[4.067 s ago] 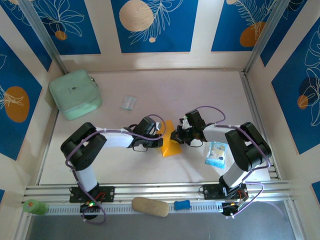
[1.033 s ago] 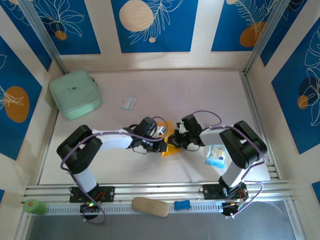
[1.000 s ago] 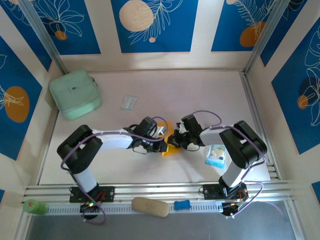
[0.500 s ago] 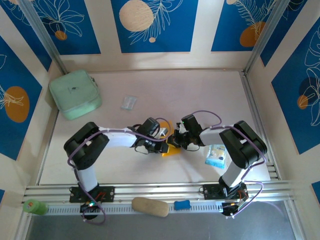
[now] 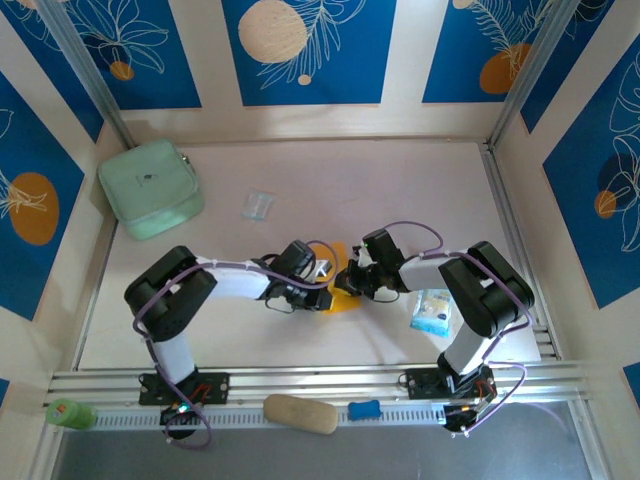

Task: Fold a paper plane with a square sheet of paper (pick it up from the middle)
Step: Fold the triangle a second time at the center of the table.

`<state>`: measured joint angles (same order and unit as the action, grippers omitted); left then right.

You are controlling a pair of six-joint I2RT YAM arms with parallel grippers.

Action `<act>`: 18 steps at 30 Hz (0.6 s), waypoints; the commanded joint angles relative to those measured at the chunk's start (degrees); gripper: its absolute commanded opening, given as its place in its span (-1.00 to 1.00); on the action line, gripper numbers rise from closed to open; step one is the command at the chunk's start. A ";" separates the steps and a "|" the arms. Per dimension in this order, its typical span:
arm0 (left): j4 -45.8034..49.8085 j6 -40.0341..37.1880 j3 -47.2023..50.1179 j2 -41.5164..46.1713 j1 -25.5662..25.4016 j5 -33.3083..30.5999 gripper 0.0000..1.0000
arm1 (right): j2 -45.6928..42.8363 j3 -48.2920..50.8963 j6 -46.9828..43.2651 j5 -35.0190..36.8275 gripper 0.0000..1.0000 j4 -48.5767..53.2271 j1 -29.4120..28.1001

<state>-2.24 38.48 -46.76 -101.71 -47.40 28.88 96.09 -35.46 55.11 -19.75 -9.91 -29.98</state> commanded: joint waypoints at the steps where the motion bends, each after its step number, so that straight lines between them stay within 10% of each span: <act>1: 6.43 -0.98 3.37 1.09 -0.49 0.72 -1.00 | -0.16 1.38 -0.49 2.74 -0.93 5.02 0.80; 18: 1.71 0.79 1.46 9.04 0.31 -4.77 -1.00 | -1.08 0.70 -0.56 1.81 -0.93 5.11 1.26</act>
<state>1.91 38.50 -42.78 -90.21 -47.35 25.02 94.94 -35.24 54.92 -19.29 -7.99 -28.84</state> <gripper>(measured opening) 0.041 0.042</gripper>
